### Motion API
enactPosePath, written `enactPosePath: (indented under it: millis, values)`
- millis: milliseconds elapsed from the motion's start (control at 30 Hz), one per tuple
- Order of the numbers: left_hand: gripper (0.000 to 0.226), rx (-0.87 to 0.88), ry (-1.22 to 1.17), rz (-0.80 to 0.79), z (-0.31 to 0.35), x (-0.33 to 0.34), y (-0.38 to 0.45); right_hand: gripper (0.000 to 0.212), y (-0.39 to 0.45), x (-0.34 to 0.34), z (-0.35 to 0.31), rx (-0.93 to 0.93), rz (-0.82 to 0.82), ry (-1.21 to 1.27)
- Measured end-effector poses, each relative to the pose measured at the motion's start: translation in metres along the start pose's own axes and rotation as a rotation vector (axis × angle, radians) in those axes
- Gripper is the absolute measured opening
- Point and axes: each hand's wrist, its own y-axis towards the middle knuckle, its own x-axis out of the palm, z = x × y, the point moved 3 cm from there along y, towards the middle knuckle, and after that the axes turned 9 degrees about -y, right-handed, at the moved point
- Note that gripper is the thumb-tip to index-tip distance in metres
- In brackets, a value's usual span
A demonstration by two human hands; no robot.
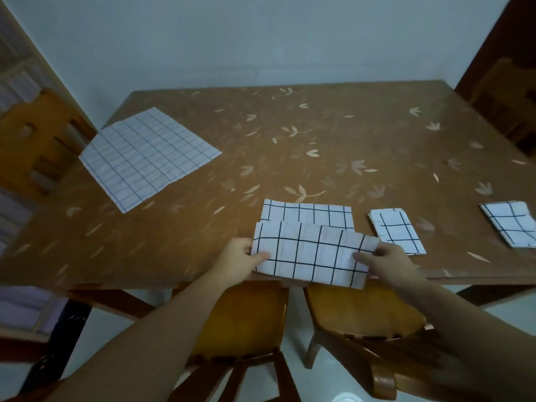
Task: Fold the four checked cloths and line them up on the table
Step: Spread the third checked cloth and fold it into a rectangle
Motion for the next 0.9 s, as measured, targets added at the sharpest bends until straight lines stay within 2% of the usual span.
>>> enactPosePath:
  millis: [67, 200, 367, 433, 467, 500, 533, 733, 900]
  values:
    - [0.008, -0.027, -0.03, -0.004, -0.002, -0.003, 0.01, 0.014, 0.01, 0.004, -0.002, 0.064, 0.068, 0.137]
    - [0.031, -0.081, -0.077, 0.063, -0.005, -0.003, 0.029, 0.012, 0.027, 0.015, 0.003, 0.166, 0.035, 0.163]
    - [0.024, -0.136, -0.095, 0.053, -0.008, 0.001, 0.053, 0.008, 0.057, 0.017, 0.01, 0.204, 0.049, 0.19]
    - [0.01, -0.153, -0.131, 0.034, -0.007, 0.004, 0.058, 0.008, 0.071, 0.017, 0.012, 0.218, 0.068, 0.213]
    - [0.01, -0.174, -0.124, 0.028, -0.007, 0.005, 0.061, 0.009, 0.079, 0.018, 0.013, 0.226, 0.063, 0.223]
    - [0.02, -0.189, -0.11, 0.035, -0.008, 0.005, 0.063, 0.009, 0.084, 0.018, 0.013, 0.231, 0.051, 0.227]
    - [0.023, -0.21, -0.092, 0.055, -0.009, 0.004, 0.065, 0.008, 0.089, 0.019, 0.013, 0.232, 0.042, 0.224]
    - [0.006, -0.248, -0.056, 0.17, -0.012, 0.004, 0.079, 0.008, 0.11, 0.019, 0.009, 0.211, 0.101, 0.115]
    - [0.008, -0.278, -0.03, 0.221, -0.015, 0.002, 0.079, 0.01, 0.115, 0.018, 0.005, 0.196, 0.093, 0.053]
